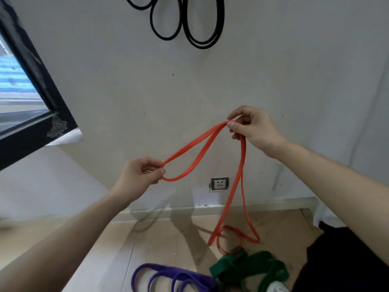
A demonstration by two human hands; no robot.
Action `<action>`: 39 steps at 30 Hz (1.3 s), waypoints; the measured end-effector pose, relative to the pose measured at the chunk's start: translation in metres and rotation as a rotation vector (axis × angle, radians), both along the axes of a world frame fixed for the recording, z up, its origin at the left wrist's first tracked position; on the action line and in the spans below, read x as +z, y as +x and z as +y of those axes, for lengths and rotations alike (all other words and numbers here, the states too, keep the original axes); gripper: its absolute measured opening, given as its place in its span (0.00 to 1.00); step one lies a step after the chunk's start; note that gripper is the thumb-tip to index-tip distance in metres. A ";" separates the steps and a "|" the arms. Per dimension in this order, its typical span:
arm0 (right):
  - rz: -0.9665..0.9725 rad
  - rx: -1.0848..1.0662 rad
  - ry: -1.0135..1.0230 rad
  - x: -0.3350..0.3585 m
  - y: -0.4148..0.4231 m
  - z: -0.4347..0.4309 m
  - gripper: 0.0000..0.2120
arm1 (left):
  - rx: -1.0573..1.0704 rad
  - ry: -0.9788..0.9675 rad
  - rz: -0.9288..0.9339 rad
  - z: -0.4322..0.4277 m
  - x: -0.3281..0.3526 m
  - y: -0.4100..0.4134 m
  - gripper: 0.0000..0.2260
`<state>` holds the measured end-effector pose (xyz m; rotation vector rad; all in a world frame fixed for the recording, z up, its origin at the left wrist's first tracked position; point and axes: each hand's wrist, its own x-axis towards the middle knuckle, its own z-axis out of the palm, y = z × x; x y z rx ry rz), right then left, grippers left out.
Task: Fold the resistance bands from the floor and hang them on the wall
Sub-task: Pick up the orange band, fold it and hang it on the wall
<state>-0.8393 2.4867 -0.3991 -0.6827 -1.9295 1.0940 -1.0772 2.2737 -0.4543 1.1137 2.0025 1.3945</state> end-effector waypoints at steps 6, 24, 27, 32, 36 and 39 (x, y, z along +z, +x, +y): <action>-0.054 -0.006 0.039 -0.006 -0.001 0.003 0.02 | 0.060 0.093 -0.359 0.001 0.009 -0.003 0.04; -0.155 -0.032 0.023 -0.023 -0.001 0.012 0.04 | -0.181 0.125 -0.398 -0.010 0.019 -0.006 0.13; -0.133 0.007 0.006 -0.022 0.000 0.012 0.04 | -0.075 0.092 -0.193 -0.009 0.012 -0.010 0.11; -0.116 0.116 -0.036 -0.016 -0.002 0.000 0.04 | -0.083 -0.051 0.168 -0.011 0.001 -0.014 0.16; -0.140 0.223 -0.013 -0.010 -0.012 -0.019 0.06 | -0.082 -0.044 0.139 -0.009 0.004 -0.007 0.15; -0.244 0.304 0.034 -0.010 -0.019 -0.033 0.07 | -0.142 -0.004 0.155 -0.004 0.009 0.006 0.14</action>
